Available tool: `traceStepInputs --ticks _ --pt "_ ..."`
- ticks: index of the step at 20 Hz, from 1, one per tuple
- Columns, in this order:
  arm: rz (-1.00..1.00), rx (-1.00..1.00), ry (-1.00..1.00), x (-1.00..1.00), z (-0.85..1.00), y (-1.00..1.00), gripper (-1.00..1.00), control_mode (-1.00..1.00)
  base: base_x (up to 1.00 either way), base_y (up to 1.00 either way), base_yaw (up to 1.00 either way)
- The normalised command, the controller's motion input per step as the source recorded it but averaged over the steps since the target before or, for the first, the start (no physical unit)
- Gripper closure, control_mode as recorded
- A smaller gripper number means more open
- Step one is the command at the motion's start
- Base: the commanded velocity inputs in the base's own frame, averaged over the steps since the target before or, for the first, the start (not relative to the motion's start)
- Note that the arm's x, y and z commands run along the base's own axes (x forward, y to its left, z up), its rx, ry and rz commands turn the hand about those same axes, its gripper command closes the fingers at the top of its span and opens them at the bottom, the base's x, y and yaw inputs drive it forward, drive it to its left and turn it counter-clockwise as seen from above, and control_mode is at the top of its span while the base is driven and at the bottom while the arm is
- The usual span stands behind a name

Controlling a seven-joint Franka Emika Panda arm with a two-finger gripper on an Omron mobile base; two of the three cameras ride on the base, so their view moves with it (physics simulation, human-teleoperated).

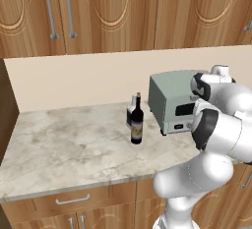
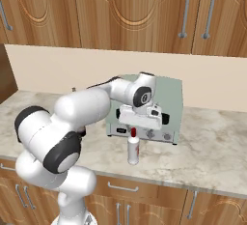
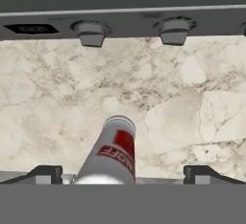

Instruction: Move the drinks to the dining counter.

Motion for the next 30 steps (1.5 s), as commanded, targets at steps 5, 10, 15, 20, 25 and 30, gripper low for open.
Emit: traceStepInputs --ticks 5,10,15,20,25,30 --pt "0.0 0.0 0.1 0.0 -0.2 0.14 -1.0 -1.0 0.0 0.0 0.0" --pt "0.0 0.0 0.02 0.0 0.0 0.02 -1.0 -1.0 0.0 0.0 0.0" --pt "0.0 0.0 0.0 -0.03 0.11 0.0 -1.0 -1.0 0.0 0.0 0.0" --pt "0.0 0.0 0.0 -0.1 0.25 0.0 -1.0 -1.0 0.0 0.0 0.0" --pt "0.0 0.0 0.0 -0.24 0.19 0.0 -1.0 -1.0 0.0 0.0 0.0" --pt "0.0 0.0 0.0 -0.22 0.18 0.0 -1.0 -1.0 0.0 0.0 0.0"
